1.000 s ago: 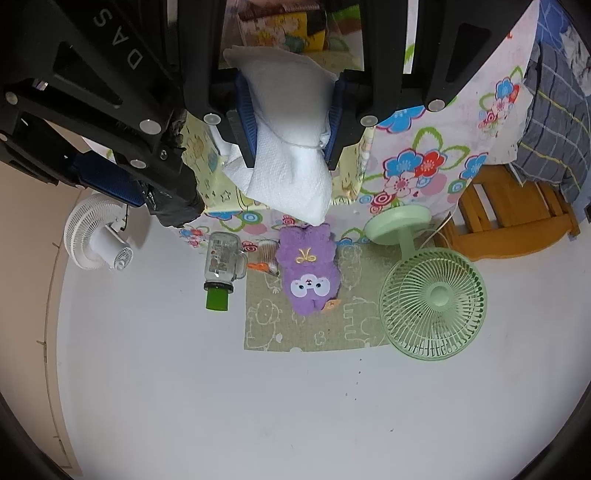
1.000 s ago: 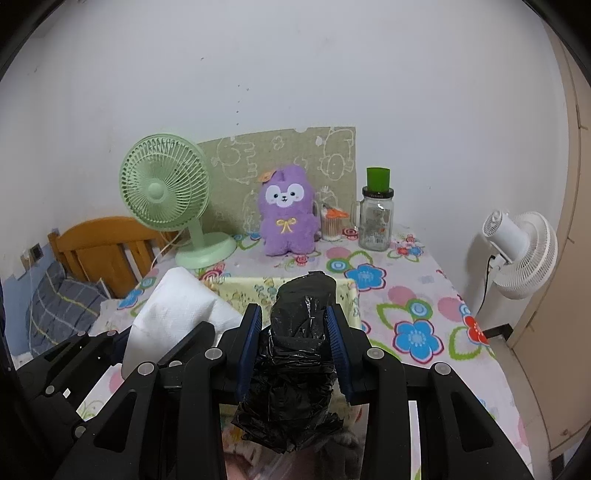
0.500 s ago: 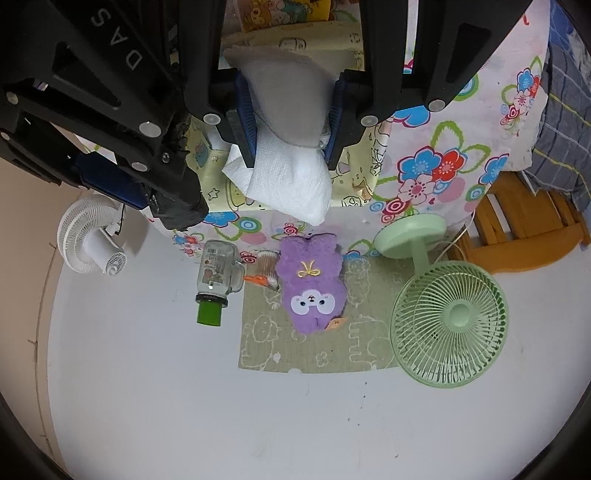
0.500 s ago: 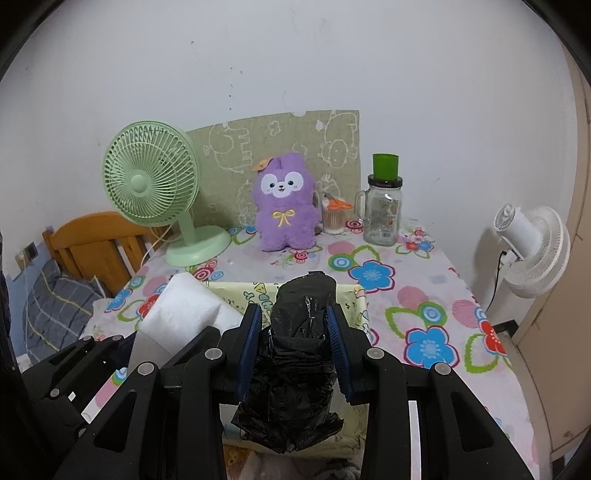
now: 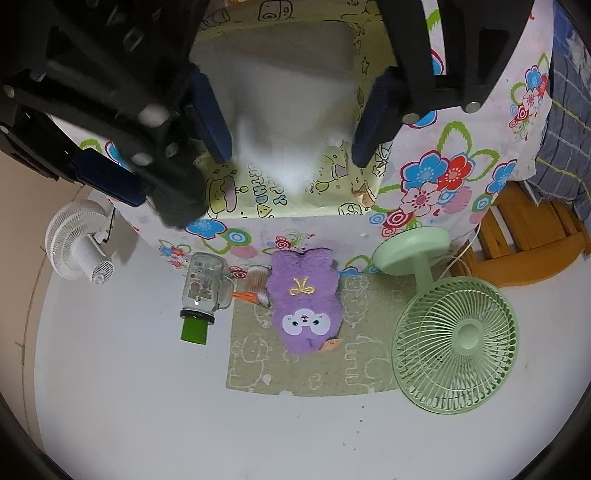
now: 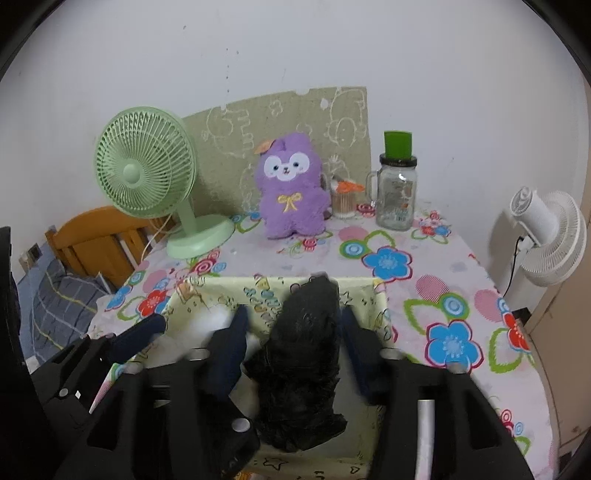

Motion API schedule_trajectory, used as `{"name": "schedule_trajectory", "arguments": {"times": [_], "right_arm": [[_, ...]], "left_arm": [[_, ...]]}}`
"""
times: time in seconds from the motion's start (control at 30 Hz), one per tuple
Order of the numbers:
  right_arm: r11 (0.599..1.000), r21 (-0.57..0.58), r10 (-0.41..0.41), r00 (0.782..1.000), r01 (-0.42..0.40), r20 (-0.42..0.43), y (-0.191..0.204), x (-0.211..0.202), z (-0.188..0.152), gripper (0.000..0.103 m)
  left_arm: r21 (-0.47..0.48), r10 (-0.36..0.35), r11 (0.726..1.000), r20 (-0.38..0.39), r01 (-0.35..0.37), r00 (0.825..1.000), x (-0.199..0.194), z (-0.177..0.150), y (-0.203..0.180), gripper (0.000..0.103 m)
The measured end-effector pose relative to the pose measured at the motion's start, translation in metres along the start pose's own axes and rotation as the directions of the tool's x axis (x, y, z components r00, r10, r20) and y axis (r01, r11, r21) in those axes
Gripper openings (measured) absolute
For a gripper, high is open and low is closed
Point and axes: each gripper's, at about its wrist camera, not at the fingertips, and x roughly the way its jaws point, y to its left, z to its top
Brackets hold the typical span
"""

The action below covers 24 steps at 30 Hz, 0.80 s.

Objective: Organize soft objects
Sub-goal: 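Lower both cloths into the box and open both tools, then withdraw both tools from the box back toward the remaining items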

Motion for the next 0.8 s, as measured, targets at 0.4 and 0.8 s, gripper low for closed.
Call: {"name": "schedule_trajectory", "arguments": {"times": [0.4, 0.8], "right_arm": [[0.999, -0.022, -0.024, 0.999, 0.025, 0.027, 0.001, -0.011, -0.003, 0.092], [0.998, -0.025, -0.049, 0.998, 0.05, 0.049, 0.002, -0.039, -0.008, 0.097]], "left_arm": [[0.027, 0.049, 0.998, 0.043, -0.05, 0.998, -0.012, -0.002, 0.0, 0.099], [0.034, 0.021, 0.999, 0.06, -0.023, 0.998, -0.035, -0.006, -0.006, 0.102]]}}
